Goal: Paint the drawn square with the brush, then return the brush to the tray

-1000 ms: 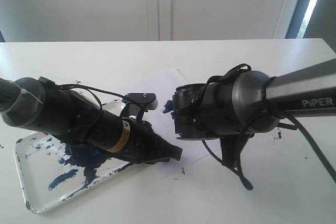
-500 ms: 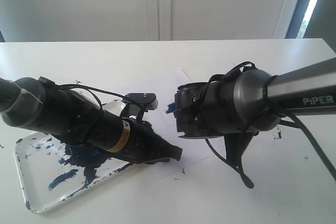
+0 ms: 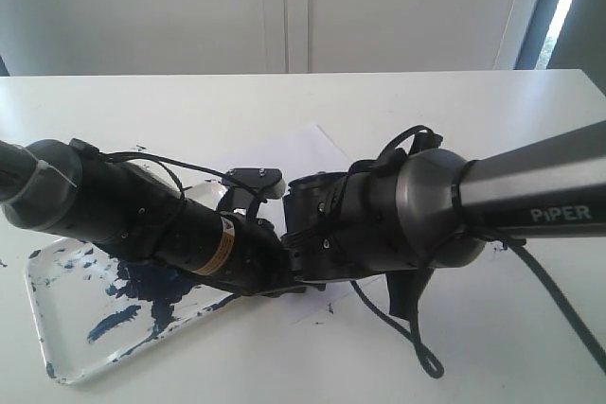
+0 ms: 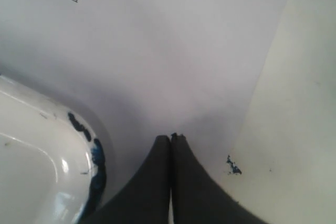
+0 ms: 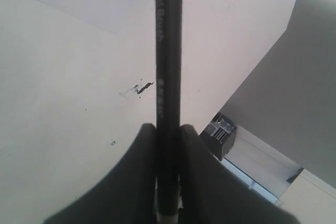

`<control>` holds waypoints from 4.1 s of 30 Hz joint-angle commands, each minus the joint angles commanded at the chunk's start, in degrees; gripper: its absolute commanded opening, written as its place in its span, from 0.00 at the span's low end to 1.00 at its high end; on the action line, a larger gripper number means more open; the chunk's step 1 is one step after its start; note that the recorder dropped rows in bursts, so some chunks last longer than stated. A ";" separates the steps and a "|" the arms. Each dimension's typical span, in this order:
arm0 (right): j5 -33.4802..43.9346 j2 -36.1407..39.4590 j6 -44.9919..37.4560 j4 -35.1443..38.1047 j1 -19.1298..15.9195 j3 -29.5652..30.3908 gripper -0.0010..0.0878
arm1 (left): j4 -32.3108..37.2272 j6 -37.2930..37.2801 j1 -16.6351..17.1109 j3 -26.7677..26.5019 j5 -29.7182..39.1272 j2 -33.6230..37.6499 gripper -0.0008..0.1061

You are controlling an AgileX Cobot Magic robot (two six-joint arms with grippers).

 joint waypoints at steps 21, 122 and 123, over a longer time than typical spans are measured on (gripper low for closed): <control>0.00 -1.81 -1.44 1.26 -4.79 0.00 0.01 | 0.00 0.00 0.00 0.00 -0.10 0.00 0.01; 0.00 -5.54 -6.20 10.35 1.32 0.00 0.01 | -13.73 16.21 12.06 4.89 1.42 -14.05 0.01; 0.00 -5.54 -6.33 11.22 2.02 0.00 0.01 | -13.72 16.21 12.06 4.18 0.73 -13.55 0.01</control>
